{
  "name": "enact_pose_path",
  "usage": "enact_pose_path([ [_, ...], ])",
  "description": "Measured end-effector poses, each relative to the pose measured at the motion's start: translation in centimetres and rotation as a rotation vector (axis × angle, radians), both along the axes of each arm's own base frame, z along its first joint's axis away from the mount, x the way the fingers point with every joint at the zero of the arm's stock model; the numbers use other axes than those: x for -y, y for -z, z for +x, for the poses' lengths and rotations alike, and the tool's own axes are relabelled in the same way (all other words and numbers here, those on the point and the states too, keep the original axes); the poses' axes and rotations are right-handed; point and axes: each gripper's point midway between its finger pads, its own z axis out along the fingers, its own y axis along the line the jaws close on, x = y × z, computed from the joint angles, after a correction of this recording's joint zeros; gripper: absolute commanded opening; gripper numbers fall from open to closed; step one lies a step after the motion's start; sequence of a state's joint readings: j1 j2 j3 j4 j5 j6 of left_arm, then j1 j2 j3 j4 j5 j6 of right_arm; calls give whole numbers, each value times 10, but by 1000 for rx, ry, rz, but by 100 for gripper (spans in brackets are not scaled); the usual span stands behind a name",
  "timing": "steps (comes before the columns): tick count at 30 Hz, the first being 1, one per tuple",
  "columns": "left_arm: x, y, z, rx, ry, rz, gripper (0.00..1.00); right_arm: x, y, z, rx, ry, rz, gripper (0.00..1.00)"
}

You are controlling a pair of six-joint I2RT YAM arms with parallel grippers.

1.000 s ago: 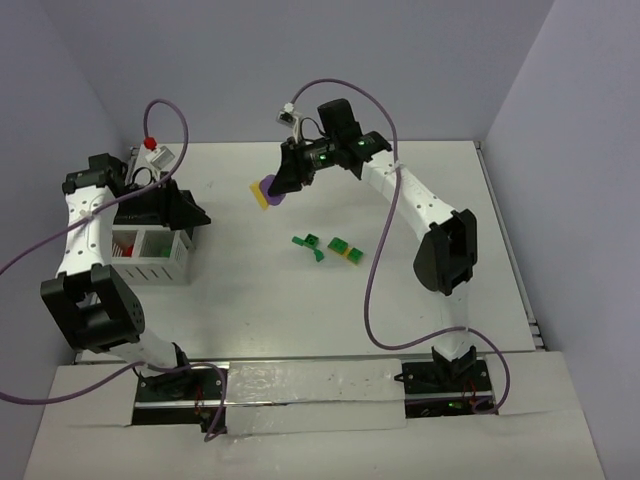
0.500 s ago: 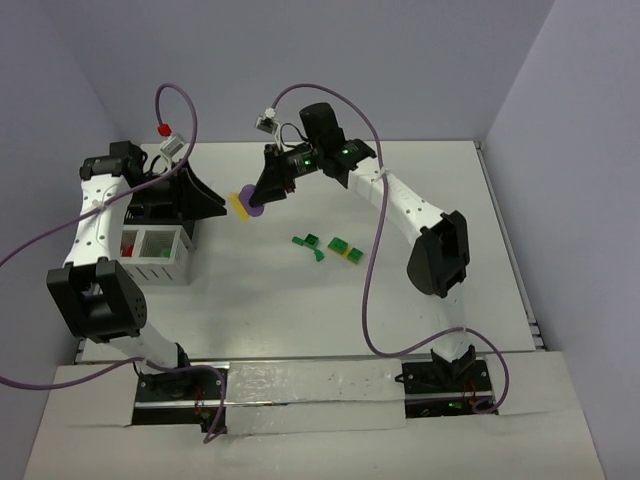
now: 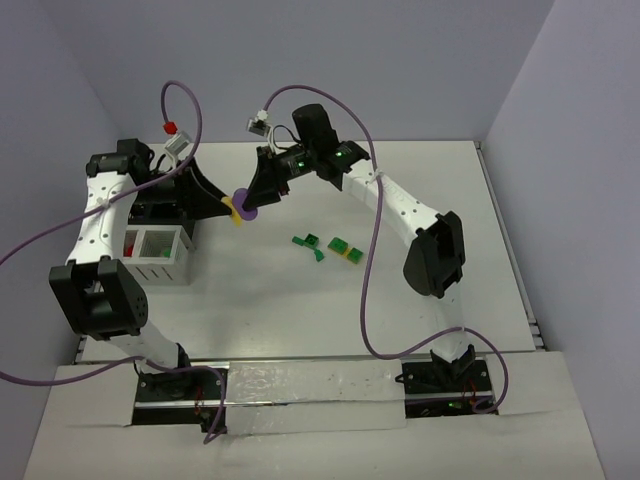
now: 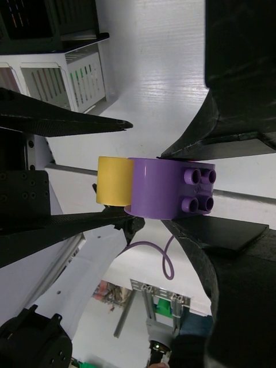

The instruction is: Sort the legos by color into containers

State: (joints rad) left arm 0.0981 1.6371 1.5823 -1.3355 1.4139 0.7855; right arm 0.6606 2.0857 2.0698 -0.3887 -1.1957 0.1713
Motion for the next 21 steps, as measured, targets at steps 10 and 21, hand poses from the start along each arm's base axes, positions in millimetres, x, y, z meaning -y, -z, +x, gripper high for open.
enact_pose_path([
  [10, 2, -2, -3, -13, 5, -8, 0, -1, 1, 6, 10, 8, 10, 0],
  [21, -94, 29, 31, -56, -324, 158, 0, 44, 19, 58, 20, 162, -45, 0],
])
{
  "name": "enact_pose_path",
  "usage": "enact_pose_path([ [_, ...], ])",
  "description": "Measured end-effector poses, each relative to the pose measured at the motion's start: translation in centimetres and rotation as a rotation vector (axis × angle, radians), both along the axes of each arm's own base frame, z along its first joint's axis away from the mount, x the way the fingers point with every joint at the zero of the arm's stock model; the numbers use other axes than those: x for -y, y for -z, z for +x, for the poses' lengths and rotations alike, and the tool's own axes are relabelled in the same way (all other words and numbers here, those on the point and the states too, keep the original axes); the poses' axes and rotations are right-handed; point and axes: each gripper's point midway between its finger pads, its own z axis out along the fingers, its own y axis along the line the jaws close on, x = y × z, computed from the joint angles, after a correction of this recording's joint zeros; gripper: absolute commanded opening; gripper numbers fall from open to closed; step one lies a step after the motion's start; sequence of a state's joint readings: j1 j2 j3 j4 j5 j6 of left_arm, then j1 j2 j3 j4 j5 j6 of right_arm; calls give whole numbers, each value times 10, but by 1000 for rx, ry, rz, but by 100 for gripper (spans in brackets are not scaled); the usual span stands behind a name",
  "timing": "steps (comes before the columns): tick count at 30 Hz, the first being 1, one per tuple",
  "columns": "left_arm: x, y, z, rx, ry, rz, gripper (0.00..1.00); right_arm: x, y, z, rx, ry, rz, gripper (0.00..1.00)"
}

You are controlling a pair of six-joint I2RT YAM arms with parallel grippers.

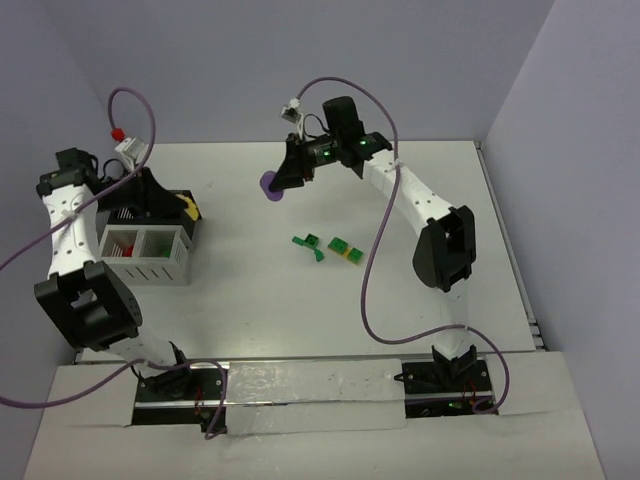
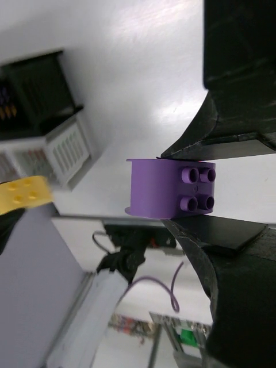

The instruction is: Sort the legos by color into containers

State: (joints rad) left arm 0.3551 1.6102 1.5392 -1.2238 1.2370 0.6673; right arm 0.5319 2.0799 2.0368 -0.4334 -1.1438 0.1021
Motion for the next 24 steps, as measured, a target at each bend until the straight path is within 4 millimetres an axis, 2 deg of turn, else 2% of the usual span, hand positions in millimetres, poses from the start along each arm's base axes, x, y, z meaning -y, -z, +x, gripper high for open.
enact_pose_path([
  [2, -34, 13, 15, 15, -135, 128, 0, 14, 8, 14, 8, 49, -29, 0],
  [4, -60, 18, 29, 42, -265, 254, 0, 23, 16, 24, 27, 93, -62, 0],
  [8, -92, 13, 53, 91, -456, 400, 1, 25, 25, 29, 60, 135, -115, 0],
  [12, -116, 12, 74, 126, -584, 469, 8, 24, 28, 30, 84, 155, -141, 0],
  [16, -124, 22, 84, 130, -637, 482, 10, 23, 31, 32, 97, 172, -157, 0],
  [24, -116, 43, 97, 99, -632, 459, 14, 24, 31, 37, 110, 198, -170, 0],
])
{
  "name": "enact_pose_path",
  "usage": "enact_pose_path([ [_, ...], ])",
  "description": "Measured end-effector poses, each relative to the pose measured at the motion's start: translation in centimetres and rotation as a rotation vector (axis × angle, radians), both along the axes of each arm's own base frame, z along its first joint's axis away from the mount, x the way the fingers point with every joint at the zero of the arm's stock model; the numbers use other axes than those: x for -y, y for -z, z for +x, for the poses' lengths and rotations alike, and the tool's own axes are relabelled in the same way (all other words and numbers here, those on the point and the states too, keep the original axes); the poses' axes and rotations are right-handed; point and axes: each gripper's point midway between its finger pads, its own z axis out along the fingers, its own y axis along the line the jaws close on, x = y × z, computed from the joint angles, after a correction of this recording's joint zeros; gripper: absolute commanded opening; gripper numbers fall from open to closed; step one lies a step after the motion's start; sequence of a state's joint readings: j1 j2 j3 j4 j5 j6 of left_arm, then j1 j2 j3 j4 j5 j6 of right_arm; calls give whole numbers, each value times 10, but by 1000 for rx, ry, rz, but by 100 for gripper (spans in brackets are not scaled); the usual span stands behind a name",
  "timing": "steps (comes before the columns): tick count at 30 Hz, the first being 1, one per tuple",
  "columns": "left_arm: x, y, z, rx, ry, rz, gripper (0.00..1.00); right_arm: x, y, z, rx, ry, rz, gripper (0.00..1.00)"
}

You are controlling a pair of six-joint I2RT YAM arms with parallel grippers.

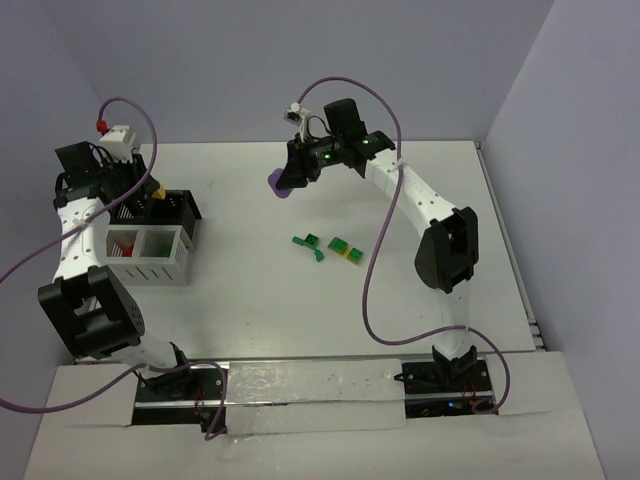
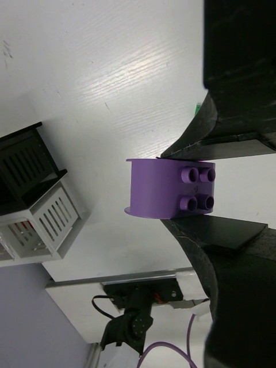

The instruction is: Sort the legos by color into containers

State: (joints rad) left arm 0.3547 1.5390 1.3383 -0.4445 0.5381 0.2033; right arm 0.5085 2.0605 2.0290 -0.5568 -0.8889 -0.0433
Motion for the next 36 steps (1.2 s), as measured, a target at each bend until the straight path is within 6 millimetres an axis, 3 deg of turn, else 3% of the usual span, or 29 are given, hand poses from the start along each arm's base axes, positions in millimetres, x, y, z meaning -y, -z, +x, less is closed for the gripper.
enact_pose_path([
  [3, 3, 9, -2, -20, -2, -6, 21, -1, 0, 0, 4, 5, -4, 0],
  [14, 6, 22, -7, -50, 3, -18, 73, -11, -22, -2, 34, -11, 41, 0],
  [18, 25, 15, -11, -35, 95, -84, 72, -22, -32, -10, 24, -48, 78, 0],
  [22, 56, -10, -20, 20, 263, -171, 73, -35, -38, -22, 19, -107, 113, 0],
  [29, 141, -66, -56, 126, 674, -233, 74, -58, -36, -32, 45, -211, 150, 0],
  [32, 166, -70, -76, 120, 789, -270, 74, -66, -30, -39, 51, -251, 152, 0],
  [36, 179, -71, -95, 90, 869, -322, 75, -75, -26, -48, 76, -304, 161, 0],
])
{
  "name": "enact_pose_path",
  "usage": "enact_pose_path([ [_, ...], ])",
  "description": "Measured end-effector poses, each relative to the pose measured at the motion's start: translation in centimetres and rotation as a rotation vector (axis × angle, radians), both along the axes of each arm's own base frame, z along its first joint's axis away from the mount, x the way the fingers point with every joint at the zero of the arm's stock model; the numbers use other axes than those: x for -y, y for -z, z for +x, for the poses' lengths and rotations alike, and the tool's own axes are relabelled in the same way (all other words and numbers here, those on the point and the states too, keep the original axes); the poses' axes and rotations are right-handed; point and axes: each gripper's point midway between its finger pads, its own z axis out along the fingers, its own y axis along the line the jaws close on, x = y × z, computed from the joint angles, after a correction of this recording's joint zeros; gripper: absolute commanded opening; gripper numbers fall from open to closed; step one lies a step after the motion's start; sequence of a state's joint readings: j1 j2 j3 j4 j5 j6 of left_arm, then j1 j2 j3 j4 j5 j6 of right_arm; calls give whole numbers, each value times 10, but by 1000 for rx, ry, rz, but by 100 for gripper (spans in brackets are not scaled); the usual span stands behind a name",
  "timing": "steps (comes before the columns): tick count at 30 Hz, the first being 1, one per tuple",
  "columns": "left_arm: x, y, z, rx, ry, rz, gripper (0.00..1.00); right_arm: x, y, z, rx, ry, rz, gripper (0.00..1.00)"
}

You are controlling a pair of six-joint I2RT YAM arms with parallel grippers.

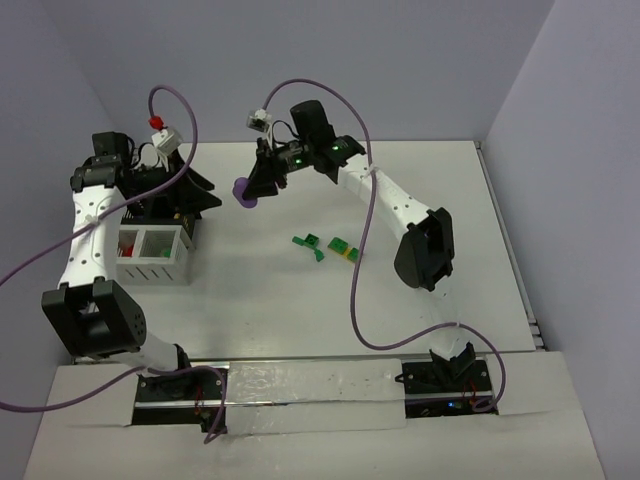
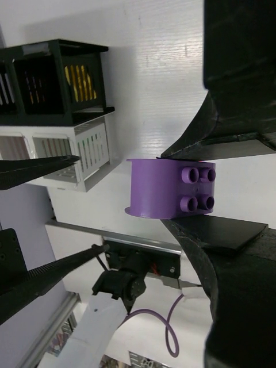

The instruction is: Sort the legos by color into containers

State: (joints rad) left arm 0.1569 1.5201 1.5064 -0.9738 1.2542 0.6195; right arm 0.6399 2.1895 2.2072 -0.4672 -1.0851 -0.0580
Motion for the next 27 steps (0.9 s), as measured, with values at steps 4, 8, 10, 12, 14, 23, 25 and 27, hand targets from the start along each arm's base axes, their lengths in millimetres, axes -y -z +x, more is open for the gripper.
enact_pose_path([
  [4, 7, -4, -7, -13, 69, -20, 76, -7, 0, -6, 51, -41, 16, 0],
  [8, 11, 0, -11, -25, 113, -34, 76, -11, 1, -11, 92, -69, 30, 0],
  [10, 13, 2, -14, -24, 125, -32, 76, -13, 1, -13, 100, -82, 35, 0],
  [12, 14, 2, -16, -14, 137, -30, 76, -14, 1, -15, 107, -93, 39, 0],
  [14, 16, 2, -18, -1, 149, -28, 77, -15, 1, -18, 108, -103, 43, 0],
  [23, 20, 1, -23, 40, 167, -20, 71, -21, 0, -34, 72, -151, 56, 0],
  [25, 21, -1, -24, 56, 164, -16, 65, -22, -1, -36, 63, -155, 56, 0],
  [27, 22, -3, -25, 69, 163, -11, 53, -24, -2, -38, 59, -157, 59, 0],
])
